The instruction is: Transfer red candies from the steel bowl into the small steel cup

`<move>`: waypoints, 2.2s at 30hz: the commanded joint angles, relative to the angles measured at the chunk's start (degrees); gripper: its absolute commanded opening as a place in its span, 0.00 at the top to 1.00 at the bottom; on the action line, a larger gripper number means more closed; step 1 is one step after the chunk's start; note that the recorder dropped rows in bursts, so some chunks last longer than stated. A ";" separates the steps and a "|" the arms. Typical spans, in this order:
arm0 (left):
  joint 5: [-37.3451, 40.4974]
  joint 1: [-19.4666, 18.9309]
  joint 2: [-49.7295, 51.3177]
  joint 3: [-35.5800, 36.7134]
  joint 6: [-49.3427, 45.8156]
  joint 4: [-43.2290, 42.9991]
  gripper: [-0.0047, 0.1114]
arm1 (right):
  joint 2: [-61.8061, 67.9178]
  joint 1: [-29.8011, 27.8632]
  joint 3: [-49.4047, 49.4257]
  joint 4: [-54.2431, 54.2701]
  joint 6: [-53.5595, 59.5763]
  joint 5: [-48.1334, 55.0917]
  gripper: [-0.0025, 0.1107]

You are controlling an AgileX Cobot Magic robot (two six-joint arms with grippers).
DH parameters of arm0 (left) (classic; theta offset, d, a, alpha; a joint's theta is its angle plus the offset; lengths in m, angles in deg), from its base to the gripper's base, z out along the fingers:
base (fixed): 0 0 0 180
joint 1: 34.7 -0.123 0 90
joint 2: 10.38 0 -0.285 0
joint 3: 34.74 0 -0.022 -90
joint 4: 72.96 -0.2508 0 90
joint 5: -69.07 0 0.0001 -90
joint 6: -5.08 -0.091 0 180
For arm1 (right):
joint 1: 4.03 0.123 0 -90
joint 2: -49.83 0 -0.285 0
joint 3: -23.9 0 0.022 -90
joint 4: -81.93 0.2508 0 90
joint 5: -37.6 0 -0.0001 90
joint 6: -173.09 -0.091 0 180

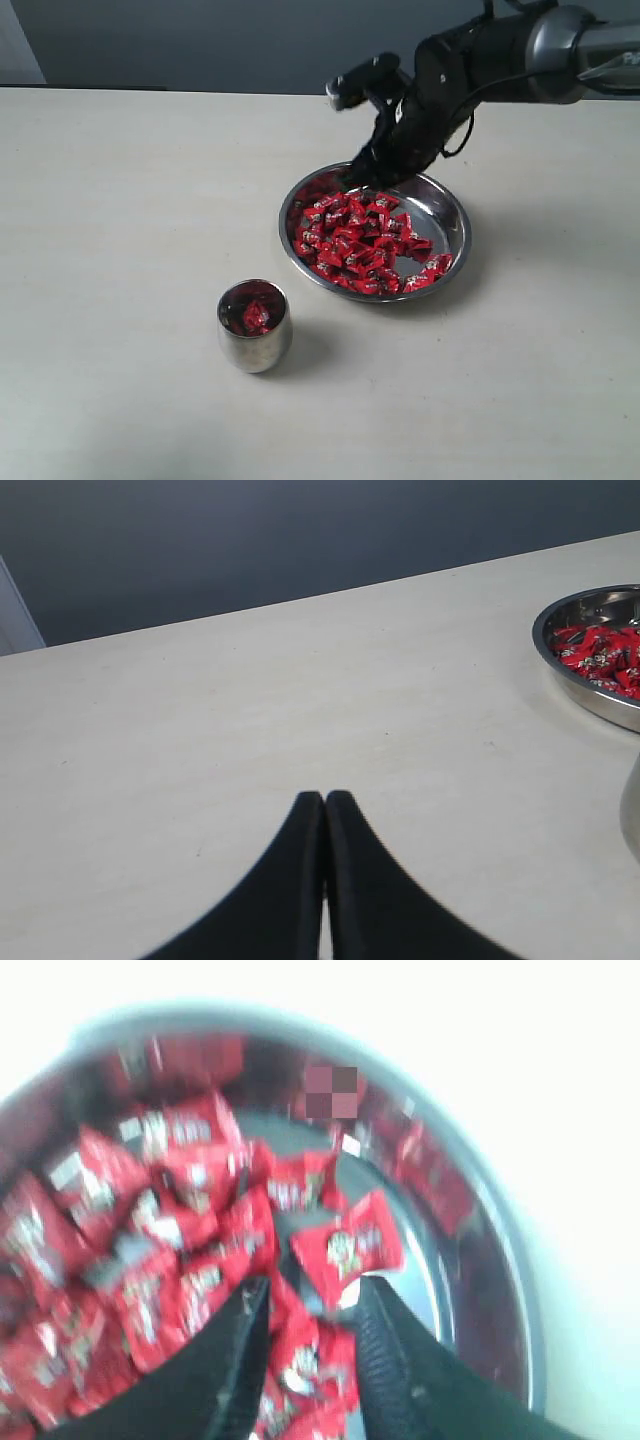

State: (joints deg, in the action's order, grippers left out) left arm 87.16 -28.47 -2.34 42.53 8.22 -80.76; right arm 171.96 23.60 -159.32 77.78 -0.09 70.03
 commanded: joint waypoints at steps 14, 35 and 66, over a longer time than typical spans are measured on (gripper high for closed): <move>-0.41 0.43 -0.25 -0.06 0.32 0.04 0.96 | -2.47 -4.30 0.10 6.00 2.79 13.95 0.71; -0.41 0.43 -0.25 -0.06 0.32 0.04 0.96 | 4.90 -4.30 0.10 5.64 2.79 15.90 0.71; -0.41 0.43 -0.25 -0.06 0.32 0.04 0.96 | 7.18 -4.30 0.10 3.70 2.58 13.67 0.71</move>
State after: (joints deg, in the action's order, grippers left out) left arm 87.16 -28.47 -2.34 42.53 8.22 -80.76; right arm 178.71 19.58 -159.32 82.33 2.36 83.78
